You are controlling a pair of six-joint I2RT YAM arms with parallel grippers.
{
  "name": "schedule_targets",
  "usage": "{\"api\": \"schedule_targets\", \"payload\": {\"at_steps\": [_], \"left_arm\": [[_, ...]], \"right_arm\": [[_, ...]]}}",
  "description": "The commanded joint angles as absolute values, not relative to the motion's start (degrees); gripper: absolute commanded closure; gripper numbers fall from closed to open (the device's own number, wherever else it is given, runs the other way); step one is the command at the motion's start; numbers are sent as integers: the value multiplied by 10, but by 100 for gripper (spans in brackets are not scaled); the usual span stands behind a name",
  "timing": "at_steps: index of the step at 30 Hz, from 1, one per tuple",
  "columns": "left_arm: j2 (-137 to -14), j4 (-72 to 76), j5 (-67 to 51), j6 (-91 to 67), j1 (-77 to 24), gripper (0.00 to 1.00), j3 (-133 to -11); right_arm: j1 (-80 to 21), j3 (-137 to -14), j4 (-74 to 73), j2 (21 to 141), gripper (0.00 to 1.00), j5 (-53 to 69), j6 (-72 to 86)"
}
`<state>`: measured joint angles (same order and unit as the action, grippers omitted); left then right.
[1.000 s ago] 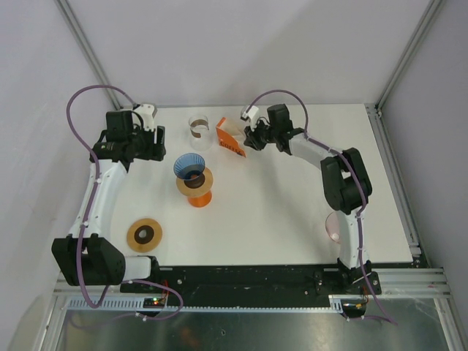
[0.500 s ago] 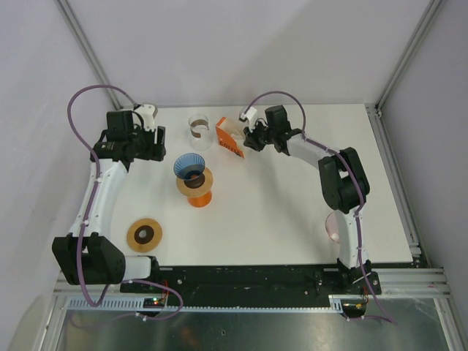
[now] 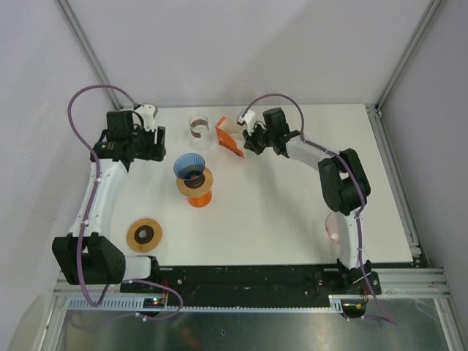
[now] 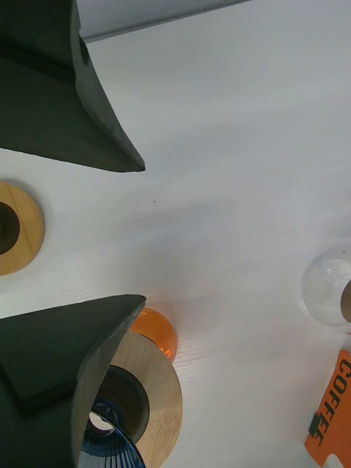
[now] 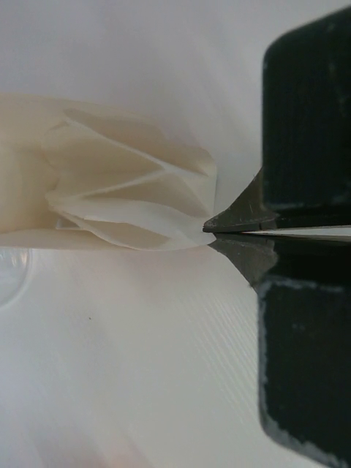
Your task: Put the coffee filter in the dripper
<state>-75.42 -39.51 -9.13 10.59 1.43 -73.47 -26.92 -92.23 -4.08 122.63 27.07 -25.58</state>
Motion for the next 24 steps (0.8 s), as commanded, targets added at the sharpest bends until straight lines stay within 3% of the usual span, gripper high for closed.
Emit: {"api": "schedule_targets", "payload": {"at_steps": [1,10,18,24], "left_arm": [[-749,-378,-89,115,19,27,-735],[-746,-378,-89,117,20,27,-735],[-747,-377,-89,117,19,27,-736],[-748,-378,-88,118,19,27,-738]], "right_arm": [[-276,-900,-27,1171,100,254,-262],[-274,-870,-8,1164,100,253,-254],[-275,-885,20,1182,84,260,-239],[-278,-913,13,1205,80,262,-228]]}}
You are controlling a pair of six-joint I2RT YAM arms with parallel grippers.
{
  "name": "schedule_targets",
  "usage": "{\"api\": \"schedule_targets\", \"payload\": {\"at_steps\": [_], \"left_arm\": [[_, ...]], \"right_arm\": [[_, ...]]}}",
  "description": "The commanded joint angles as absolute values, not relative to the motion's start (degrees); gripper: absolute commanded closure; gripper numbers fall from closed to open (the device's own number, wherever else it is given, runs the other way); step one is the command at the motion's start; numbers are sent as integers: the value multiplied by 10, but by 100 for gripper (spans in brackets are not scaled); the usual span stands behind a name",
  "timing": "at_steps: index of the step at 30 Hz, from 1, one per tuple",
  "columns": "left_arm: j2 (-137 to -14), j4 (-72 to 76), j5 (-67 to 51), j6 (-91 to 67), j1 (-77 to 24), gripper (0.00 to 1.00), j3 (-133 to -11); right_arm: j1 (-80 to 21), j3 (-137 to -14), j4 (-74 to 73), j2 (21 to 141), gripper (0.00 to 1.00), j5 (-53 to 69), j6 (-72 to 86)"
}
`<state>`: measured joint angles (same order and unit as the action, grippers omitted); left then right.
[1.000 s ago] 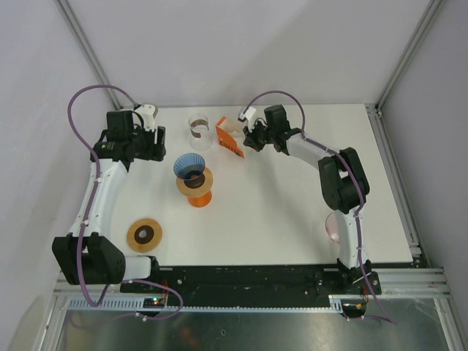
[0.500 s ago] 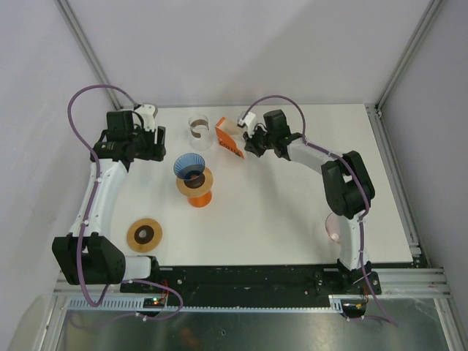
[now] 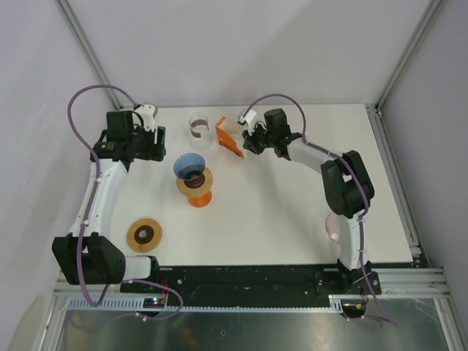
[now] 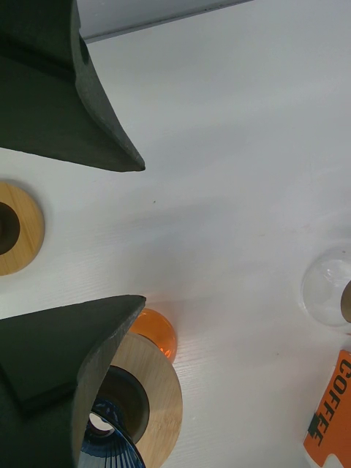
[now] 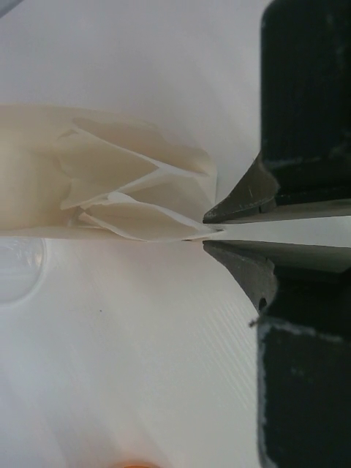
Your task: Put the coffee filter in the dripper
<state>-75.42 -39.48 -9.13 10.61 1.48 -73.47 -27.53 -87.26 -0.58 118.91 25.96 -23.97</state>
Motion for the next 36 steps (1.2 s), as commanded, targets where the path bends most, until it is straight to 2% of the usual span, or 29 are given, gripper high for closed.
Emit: {"api": "schedule_targets", "payload": {"at_steps": [1,5,14,21,36], "left_arm": [[-748,-378,-89,118,19,27,-738],[-749,-377,-88,118,20,27,-738],[-747,-378,-90,121,20,27,-738],[-744,-378,-90,123,20,27,-742],[-737,-378,-85,133,19,26,-741]], "right_arm": [[-278,-920,9,1211,80,261,-226],[-279,-943,3,1227,81,265,-218],[-281,-946,-50,1208,97,263,-228],[-281,-898,-38,1151,99,258,-228],[-278,-873,-55,1102,100,243,-238]]}}
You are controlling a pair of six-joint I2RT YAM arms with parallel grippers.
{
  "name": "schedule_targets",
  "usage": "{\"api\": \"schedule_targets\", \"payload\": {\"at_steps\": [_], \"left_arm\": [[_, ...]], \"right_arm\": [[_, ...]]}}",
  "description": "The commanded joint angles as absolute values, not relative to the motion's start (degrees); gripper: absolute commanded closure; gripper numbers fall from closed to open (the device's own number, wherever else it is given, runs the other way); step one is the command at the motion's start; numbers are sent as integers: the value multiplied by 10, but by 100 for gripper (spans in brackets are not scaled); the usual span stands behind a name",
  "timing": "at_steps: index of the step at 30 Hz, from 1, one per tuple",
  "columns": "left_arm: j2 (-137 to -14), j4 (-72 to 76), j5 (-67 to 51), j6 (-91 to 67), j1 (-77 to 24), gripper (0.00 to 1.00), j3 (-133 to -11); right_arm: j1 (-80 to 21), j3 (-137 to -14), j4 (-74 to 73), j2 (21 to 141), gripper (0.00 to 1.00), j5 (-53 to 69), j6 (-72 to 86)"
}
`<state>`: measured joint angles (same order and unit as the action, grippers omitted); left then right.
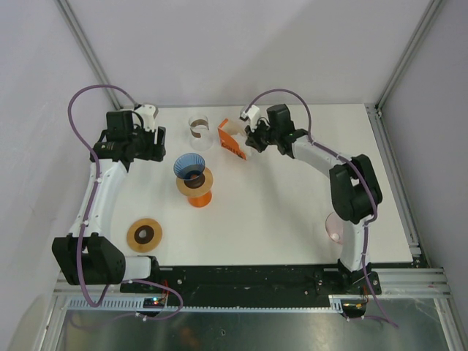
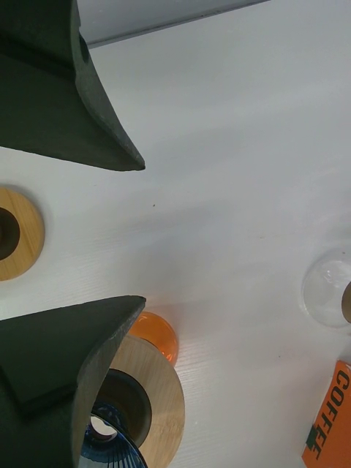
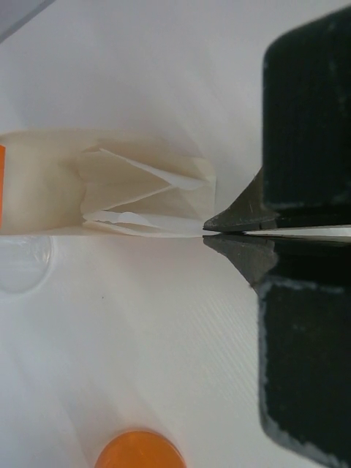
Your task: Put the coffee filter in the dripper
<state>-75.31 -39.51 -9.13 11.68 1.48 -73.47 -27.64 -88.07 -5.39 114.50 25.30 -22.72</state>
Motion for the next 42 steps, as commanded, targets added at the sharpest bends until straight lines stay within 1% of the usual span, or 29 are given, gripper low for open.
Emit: {"api": "schedule_targets", "payload": {"at_steps": [1,9,16,19,26,30,36,38,42], "left_arm": [[-737,-378,-85,135,19,26,-741],[-720,-379,-118,166,19,24,-741],[-691,-388,-144,181,17,22,-743],[-672,-399,-168,194,11,22,-745],[-615,-437,-261,235,-31,22,-765],[-601,-458,-313,254,-63,22,-789],[-583,-498,-465,273,-115,24,-825],[-578,-512,-498,276,-137,25,-828],[-568,-544,-541,282,-173,25,-827]], "right_arm": [[-279,-871,-57,1092,100,241,-240],[-282,-851,-78,990,100,237,-246],[-309,-835,-105,896,100,231,-264],[-318,-830,-131,859,100,253,-278],[-338,-801,-217,760,100,388,-361],[-372,-789,-276,717,100,420,-423],[-418,-788,-382,672,100,493,-540],[-434,-788,-398,660,100,498,-552],[-464,-788,-407,653,100,466,-549]]}}
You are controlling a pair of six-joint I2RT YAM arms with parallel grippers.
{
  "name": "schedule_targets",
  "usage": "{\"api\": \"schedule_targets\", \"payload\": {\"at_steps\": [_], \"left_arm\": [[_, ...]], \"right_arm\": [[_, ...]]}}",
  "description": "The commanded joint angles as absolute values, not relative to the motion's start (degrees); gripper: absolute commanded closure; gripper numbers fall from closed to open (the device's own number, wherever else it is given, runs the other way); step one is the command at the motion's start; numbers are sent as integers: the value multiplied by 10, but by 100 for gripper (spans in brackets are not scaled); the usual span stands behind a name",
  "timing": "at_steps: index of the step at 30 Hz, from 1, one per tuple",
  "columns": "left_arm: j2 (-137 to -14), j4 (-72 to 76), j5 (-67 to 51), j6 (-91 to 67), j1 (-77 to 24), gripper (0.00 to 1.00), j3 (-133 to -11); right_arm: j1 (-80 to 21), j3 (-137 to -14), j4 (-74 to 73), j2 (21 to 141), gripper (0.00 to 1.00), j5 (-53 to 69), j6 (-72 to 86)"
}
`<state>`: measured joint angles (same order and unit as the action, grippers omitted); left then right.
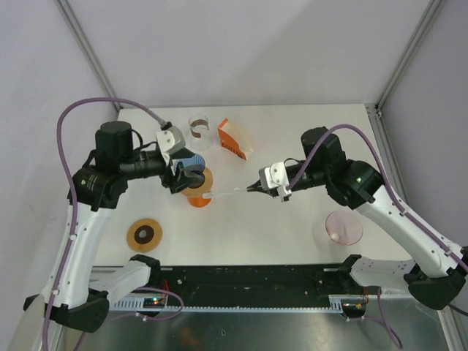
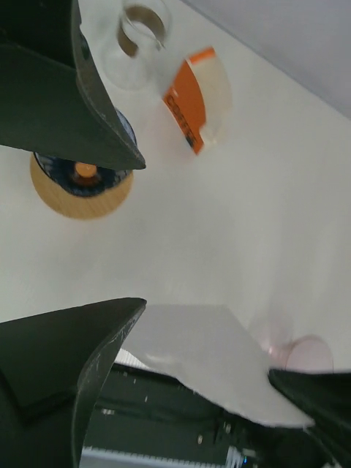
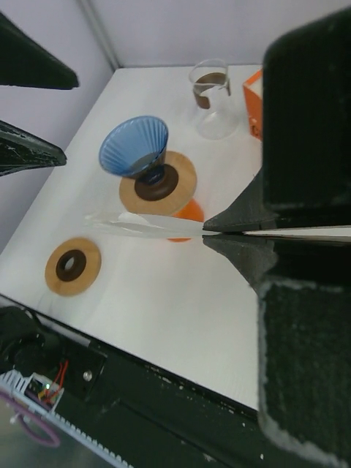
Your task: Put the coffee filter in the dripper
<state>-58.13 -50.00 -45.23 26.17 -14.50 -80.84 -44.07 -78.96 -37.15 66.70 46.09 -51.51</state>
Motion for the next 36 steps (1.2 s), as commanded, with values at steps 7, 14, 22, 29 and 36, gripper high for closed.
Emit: {"api": "schedule_targets", "payload": {"at_steps": [7,14,22,29,36], "left_arm": [[-544,-592,-506,305,-248,28,-807],[-525,-658,-450,419,-253,32,-808],[-531,-685,-461,514,-253,34,-775],[-539,-687,-475,540,-253,47,-773],[-541,-686,-489,538,-253,52,-757]], "right_arm": [[-504,-788,-395,660,100,442,-540],[-507,-788,-393,663,100,433,-536],[-508,-788,-397,662,100,425,-537],[-507,-788,-396,661,100,426,-538],[-508,-787,-388,663,100,429,-538]]}}
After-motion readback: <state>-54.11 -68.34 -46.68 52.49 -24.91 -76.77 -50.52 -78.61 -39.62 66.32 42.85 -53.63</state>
